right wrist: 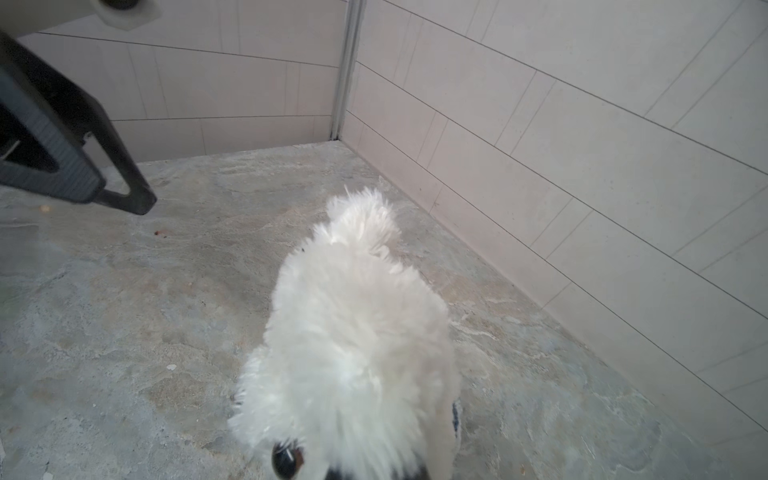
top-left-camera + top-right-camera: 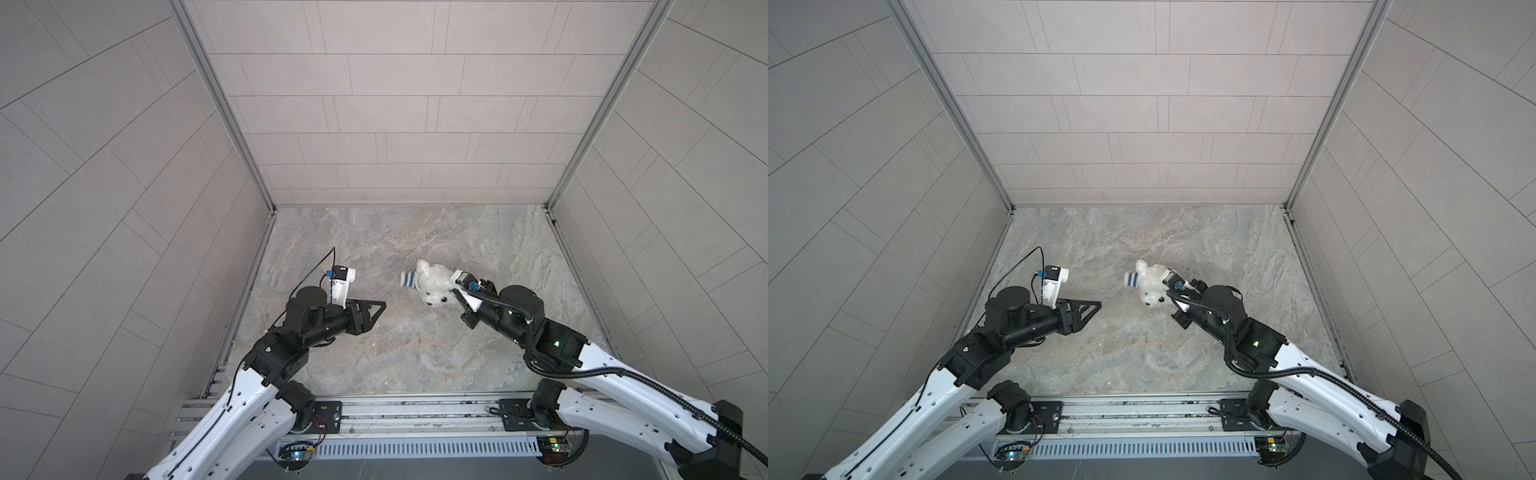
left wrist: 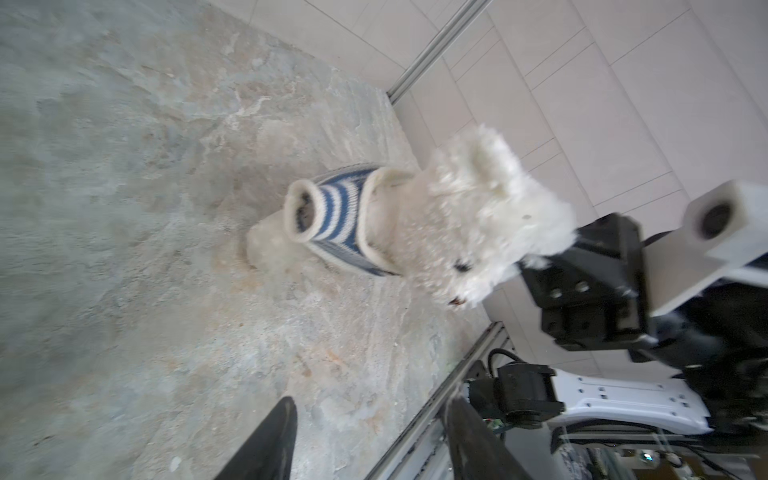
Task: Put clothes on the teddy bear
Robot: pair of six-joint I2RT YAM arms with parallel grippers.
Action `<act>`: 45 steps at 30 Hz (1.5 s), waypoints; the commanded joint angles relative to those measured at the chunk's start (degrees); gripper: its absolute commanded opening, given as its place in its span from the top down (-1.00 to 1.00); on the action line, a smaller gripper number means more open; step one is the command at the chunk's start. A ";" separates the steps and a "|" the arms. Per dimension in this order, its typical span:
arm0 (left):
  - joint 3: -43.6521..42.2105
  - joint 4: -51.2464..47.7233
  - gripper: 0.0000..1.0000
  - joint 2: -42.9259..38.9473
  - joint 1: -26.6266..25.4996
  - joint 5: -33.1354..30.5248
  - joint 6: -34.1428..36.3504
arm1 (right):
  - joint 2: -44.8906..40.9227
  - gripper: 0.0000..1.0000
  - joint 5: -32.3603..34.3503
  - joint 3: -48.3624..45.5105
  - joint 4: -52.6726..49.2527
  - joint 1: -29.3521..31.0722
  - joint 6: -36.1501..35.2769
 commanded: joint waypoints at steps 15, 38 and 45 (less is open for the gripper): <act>18.46 -11.11 -0.17 10.91 -17.44 -15.04 4.62 | 3.48 1.00 -13.57 -3.80 11.06 3.74 -11.28; 24.11 -15.88 -0.36 17.88 -19.19 -6.22 39.57 | 6.29 1.00 -30.60 11.14 -6.38 0.53 -14.22; 23.82 -16.87 0.01 19.98 -19.19 -6.96 41.96 | 7.99 1.00 -30.98 12.86 -6.13 0.58 -11.41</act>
